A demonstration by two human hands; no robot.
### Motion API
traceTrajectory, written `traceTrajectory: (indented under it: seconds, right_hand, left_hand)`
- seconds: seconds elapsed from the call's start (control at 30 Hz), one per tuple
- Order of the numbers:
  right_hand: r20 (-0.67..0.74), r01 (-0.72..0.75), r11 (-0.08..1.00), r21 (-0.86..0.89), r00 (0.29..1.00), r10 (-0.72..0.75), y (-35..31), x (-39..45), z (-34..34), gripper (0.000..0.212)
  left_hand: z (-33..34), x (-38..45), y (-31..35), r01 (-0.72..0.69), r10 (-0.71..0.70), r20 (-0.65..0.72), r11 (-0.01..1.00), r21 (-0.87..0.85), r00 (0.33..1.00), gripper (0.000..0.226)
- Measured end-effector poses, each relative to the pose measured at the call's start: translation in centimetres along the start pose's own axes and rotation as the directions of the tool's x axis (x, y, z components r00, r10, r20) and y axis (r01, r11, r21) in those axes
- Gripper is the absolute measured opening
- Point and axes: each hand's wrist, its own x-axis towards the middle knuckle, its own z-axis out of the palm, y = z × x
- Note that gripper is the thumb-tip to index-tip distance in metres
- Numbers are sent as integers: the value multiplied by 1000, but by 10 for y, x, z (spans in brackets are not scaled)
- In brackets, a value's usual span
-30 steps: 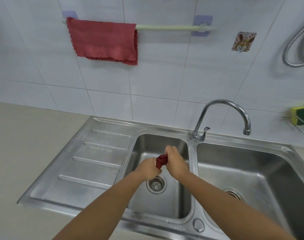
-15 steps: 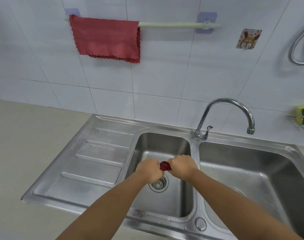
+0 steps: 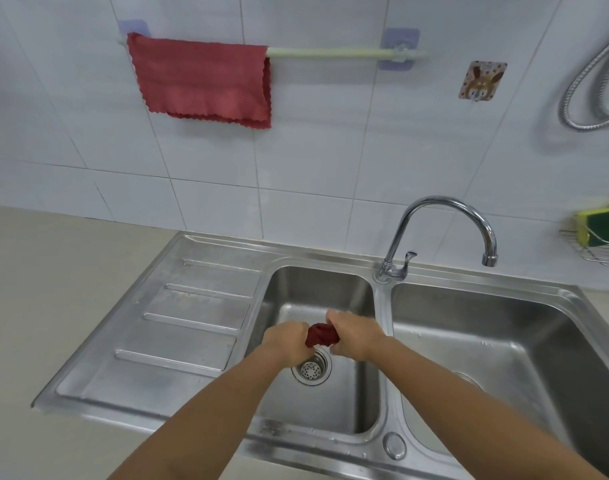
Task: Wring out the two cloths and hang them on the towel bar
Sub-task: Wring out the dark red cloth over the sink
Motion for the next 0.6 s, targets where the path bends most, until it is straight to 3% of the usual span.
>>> traceTrajectory:
  seconds: [0.07, 0.17, 0.23, 0.33, 0.43, 0.5, 0.57, 0.6]
  right_hand:
    - [126, -77, 946, 313, 991, 39, 5, -4, -1, 53]
    - [147, -135, 781, 610, 988, 56, 11, -14, -6, 36]
    - [74, -131, 662, 738, 991, 114, 14, -19, -11, 25]
    - [55, -131, 489, 863, 985, 166, 15, -22, -19, 16]
    - [71, -126, 393, 911, 986, 151, 8, -23, -29, 20]
    - [81, -133, 380, 915, 985, 152, 1, -22, -33, 22]
    - [80, -141, 356, 924, 980, 182, -6, -22, -35, 23]
    - [74, -147, 349, 926, 974, 214, -7, -21, -36, 23]
  left_hand:
    - [1, -2, -8, 16, -16, -6, 1000, -20, 1000, 43]
    - [4, -9, -21, 35, -35, 2, 990, -136, 999, 46]
    - [11, -9, -28, 39, -36, 19, 974, -223, 999, 44]
    - [23, -8, -32, 50, -61, -21, 936, -347, 998, 61]
    - [13, -24, -17, 35, -73, -82, 916, -400, 994, 84]
    - [4, -30, -3, -22, -51, -124, 849, -528, 991, 71]
    - [2, -33, 6, -69, -77, -210, 789, -610, 975, 25]
    - [1, -34, 8, -66, -110, -236, 775, -629, 965, 13]
